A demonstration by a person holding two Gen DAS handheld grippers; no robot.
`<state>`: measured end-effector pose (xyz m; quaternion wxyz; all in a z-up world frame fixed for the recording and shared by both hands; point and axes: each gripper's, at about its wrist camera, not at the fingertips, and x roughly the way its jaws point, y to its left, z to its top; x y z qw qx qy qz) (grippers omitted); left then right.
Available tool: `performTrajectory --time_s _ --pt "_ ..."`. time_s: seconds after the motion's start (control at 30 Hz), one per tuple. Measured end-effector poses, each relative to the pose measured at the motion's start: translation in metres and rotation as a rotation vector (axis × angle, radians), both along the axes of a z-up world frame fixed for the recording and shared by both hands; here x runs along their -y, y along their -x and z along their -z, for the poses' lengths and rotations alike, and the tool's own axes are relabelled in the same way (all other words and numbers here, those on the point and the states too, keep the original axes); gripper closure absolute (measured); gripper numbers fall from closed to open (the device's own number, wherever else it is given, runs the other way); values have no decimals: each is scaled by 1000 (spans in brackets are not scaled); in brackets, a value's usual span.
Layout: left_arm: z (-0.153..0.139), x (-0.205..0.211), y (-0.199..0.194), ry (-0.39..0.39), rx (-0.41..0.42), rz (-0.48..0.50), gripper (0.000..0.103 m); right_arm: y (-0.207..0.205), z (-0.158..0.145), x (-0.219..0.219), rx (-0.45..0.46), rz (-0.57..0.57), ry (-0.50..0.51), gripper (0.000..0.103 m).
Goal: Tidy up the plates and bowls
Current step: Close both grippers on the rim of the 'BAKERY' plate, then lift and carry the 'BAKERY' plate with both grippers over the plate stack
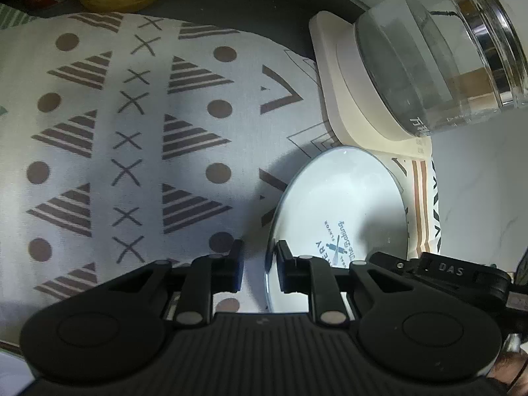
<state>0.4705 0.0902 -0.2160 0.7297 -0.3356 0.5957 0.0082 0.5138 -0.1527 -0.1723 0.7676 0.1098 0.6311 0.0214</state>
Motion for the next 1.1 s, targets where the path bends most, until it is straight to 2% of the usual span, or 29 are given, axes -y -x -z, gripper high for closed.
performTrajectory --time_s 0.1,0.2,0.23,0.3,0.37,0.5,0.67,0.8,1.1 --pt "0 2 -2 -3 5 6 86 -2 8 -2 -25 -18 0 70" --pt "2 4 -5 12 -6 1 95 -3 9 -5 -10 -35 5 70" --pt "0 5 -5 0 -4 5 95 -3 8 -6 -6 -43 8 70" --pt "-4 7 -5 -31 18 15 95 -2 8 -6 12 -53 7 75" --pt "-6 3 -3 -26 31 4 95 0 6 -1 25 -41 -12 82" --pt "-15 -9 0 -15 56 -26 95 7 -2 5 77 -64 -76 90" --pt "-32 -24 4 -21 103 -58 95 14 -13 5 123 -67 -154 95" --pt "-41 -37 18 -20 119 -105 95 18 -22 -1 154 -88 -203 97" --pt "-61 -62 64 -22 146 -212 95 28 -46 -32 183 -206 -217 97"
